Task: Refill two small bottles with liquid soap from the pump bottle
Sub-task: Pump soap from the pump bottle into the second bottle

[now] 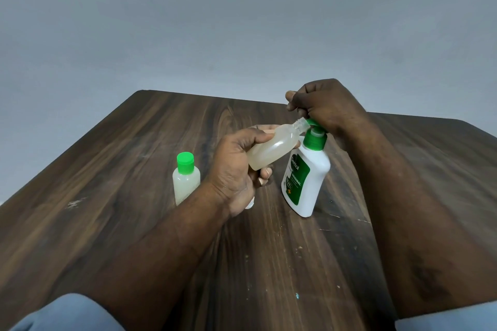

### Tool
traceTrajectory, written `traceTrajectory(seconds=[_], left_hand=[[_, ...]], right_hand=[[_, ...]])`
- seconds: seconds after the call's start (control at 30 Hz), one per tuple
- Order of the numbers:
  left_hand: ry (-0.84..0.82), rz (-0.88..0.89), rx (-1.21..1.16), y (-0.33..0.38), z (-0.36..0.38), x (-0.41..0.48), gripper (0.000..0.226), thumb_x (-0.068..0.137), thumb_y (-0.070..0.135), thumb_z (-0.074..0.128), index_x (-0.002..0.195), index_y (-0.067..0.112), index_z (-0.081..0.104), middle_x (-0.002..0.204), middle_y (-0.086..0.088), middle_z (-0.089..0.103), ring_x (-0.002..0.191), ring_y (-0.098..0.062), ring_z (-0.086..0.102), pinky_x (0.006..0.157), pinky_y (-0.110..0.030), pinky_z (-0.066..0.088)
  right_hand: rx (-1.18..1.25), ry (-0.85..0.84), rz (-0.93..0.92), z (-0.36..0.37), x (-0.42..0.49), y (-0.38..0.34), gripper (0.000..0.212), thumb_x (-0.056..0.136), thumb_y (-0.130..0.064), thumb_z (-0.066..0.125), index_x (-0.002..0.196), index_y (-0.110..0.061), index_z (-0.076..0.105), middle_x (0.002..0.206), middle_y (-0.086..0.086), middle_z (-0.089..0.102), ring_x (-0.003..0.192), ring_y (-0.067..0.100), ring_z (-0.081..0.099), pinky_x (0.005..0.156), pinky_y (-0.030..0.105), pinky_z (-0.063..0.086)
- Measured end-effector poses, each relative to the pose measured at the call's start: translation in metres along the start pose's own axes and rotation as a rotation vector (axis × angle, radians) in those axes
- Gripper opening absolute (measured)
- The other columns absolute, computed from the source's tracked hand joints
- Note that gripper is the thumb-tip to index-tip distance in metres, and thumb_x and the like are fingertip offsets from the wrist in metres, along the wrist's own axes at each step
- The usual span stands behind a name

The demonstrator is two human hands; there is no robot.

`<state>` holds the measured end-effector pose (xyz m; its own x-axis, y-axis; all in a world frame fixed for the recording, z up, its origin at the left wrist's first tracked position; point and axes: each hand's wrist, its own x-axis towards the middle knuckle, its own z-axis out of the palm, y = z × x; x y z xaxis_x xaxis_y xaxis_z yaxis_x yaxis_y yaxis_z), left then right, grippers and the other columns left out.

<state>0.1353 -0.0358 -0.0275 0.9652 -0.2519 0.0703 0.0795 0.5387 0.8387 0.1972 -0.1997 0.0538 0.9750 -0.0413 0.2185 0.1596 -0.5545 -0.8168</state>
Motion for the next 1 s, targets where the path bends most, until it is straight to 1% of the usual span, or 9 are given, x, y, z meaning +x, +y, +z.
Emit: traceTrajectory(seconds=[0.13,0.27,0.37,0.43,0.5,0.63,0.73,0.83,1.0], left_hand=[[-0.007,-0.003,0.002,-0.0007,0.0002,-0.0003,0.06,0.077,0.028,0.061,0.129,0.0,0.064,0.134,-0.039,0.058,0.044,-0.013,0.045,0.042,-0.021,0.035],[0.0,-0.004,0.004,-0.0007,-0.0004,-0.0003,0.061,0.076,0.028,0.062,0.13,0.0,0.064,0.134,-0.039,0.058,0.045,-0.012,0.046,0.042,-0.022,0.036],[0.007,-0.007,-0.005,-0.0003,-0.0002,-0.0004,0.062,0.075,0.028,0.062,0.13,0.0,0.065,0.136,-0.039,0.057,0.044,-0.012,0.045,0.041,-0.022,0.037],[0.005,-0.012,-0.008,-0.0001,0.0003,-0.0004,0.062,0.075,0.027,0.062,0.13,-0.001,0.064,0.134,-0.038,0.059,0.044,-0.012,0.045,0.041,-0.022,0.036],[0.007,-0.014,-0.013,-0.0005,0.0,0.0003,0.064,0.074,0.027,0.062,0.131,-0.001,0.064,0.127,-0.036,0.062,0.044,-0.013,0.044,0.041,-0.022,0.036],[0.003,-0.006,0.0,0.0006,0.0004,-0.0011,0.063,0.075,0.028,0.061,0.131,0.0,0.064,0.135,-0.038,0.059,0.044,-0.012,0.045,0.041,-0.021,0.036],[-0.002,-0.006,0.01,0.0006,0.0008,-0.0015,0.062,0.075,0.029,0.061,0.13,0.0,0.064,0.135,-0.038,0.059,0.045,-0.012,0.045,0.041,-0.021,0.036],[-0.001,-0.006,0.001,-0.0002,0.0003,0.0,0.063,0.076,0.027,0.061,0.131,-0.002,0.063,0.137,-0.038,0.057,0.045,-0.012,0.045,0.041,-0.022,0.036],[0.004,-0.009,0.009,-0.001,-0.0013,0.0,0.062,0.076,0.029,0.062,0.131,0.0,0.064,0.134,-0.037,0.06,0.045,-0.013,0.046,0.042,-0.021,0.037]], right_hand=[[-0.003,0.005,0.016,0.0006,-0.0014,0.0001,0.015,0.094,-0.015,0.072,0.084,-0.006,0.077,0.049,-0.022,0.061,0.045,-0.007,0.054,0.063,0.025,0.047],[0.013,0.006,0.011,-0.0002,-0.0008,0.0009,0.02,0.093,-0.02,0.074,0.076,-0.01,0.076,0.049,-0.017,0.061,0.05,0.0,0.055,0.07,0.031,0.052],[0.014,0.012,0.002,-0.0017,0.0011,0.0003,0.022,0.094,-0.024,0.074,0.078,-0.008,0.077,0.049,-0.016,0.061,0.055,0.003,0.056,0.067,0.031,0.049],[0.011,0.007,0.003,-0.0024,0.0019,0.0001,0.023,0.095,-0.023,0.073,0.086,-0.003,0.078,0.049,-0.016,0.061,0.048,-0.003,0.055,0.063,0.028,0.044],[0.0,-0.001,0.005,-0.0019,0.0017,0.0007,0.021,0.095,-0.021,0.072,0.088,-0.002,0.078,0.05,-0.018,0.062,0.045,-0.007,0.054,0.061,0.026,0.043],[-0.016,-0.03,0.027,-0.0009,-0.0014,0.0009,0.019,0.098,-0.014,0.067,0.093,0.002,0.077,0.049,-0.018,0.062,0.044,-0.008,0.054,0.058,0.022,0.044],[-0.015,-0.013,0.024,-0.0005,-0.0012,0.0023,0.02,0.097,-0.018,0.07,0.091,-0.001,0.077,0.049,-0.018,0.061,0.043,-0.006,0.053,0.056,0.021,0.044],[-0.025,-0.004,0.016,-0.0014,0.0008,0.0029,0.018,0.096,-0.019,0.071,0.088,-0.004,0.078,0.05,-0.022,0.062,0.044,-0.009,0.054,0.059,0.022,0.044],[-0.028,0.009,-0.006,-0.004,0.004,0.0024,0.018,0.096,-0.017,0.069,0.088,-0.002,0.078,0.05,-0.022,0.061,0.046,-0.013,0.053,0.058,0.021,0.041]])
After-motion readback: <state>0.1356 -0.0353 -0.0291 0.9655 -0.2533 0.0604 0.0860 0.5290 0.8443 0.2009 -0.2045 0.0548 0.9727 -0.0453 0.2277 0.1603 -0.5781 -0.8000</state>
